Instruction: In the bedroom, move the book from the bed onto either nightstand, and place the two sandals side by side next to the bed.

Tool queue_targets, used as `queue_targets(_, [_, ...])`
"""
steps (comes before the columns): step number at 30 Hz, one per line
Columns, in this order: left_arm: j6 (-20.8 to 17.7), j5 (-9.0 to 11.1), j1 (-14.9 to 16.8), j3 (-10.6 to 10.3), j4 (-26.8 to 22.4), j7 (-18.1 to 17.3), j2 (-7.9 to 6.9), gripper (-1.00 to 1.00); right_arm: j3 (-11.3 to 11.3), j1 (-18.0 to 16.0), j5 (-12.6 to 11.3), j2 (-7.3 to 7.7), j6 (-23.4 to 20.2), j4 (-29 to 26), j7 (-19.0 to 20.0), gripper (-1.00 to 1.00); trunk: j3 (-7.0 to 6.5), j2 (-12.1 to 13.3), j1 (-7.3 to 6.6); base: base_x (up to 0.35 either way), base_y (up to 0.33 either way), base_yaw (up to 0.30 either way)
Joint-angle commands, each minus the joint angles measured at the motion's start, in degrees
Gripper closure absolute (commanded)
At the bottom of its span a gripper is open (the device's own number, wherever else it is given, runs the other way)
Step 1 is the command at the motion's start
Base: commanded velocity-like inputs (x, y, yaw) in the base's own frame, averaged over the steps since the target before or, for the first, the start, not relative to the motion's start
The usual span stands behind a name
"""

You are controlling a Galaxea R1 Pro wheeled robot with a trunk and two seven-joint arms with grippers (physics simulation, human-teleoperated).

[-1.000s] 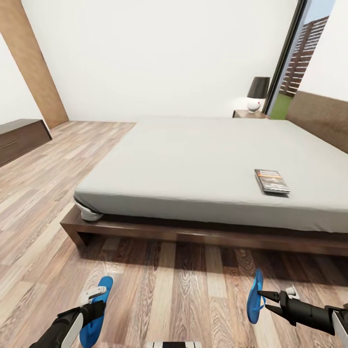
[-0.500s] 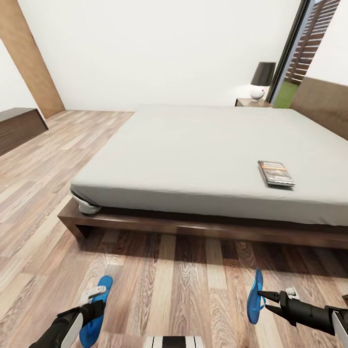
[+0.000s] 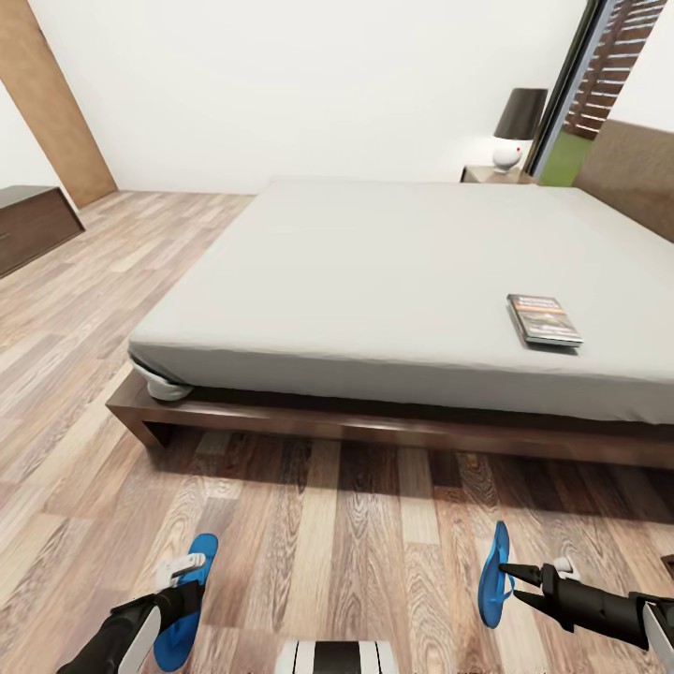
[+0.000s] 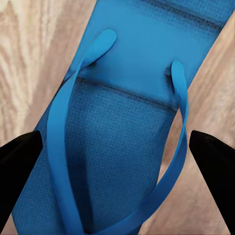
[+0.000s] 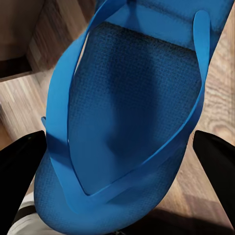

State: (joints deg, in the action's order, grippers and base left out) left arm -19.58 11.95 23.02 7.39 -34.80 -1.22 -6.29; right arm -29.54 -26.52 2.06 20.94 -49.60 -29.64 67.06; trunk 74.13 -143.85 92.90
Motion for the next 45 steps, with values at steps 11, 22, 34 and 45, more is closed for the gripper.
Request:
queue_targets(11, [-0.4,0.3,0.0,0.2,-0.1,-0.1,-0.03,1.00,-0.3,0.0,0.1,-0.02,-0.4,0.0,0.3,1.00,2.48,-0.2,0.27,0.000,0.000,0.000])
queue_targets(22, [0.8,0.4,0.0,0.2,-0.1,-0.1,-0.04,1.00,-0.3,-0.1,0.1,-0.02,-0.5,0.0,0.3,1.00,3.37,-0.2,0.37,0.000,0.000,0.000])
queue_targets(34, [0.8,0.3,0.0,0.2,-0.1,-0.1,-0.04,1.00,-0.2,0.0,0.2,-0.11,-0.4,0.0,0.3,1.00,3.37,-0.2,0.37,0.166,0.000,0.000])
queue_targets(45, [2.5,0.3,0.0,0.3,-0.1,-0.1,-0.14,1.00,-0.2,-0.1,0.1,-0.11,-0.4,0.0,0.3,1.00,3.37,-0.2,0.37,0.208,0.095,0.000])
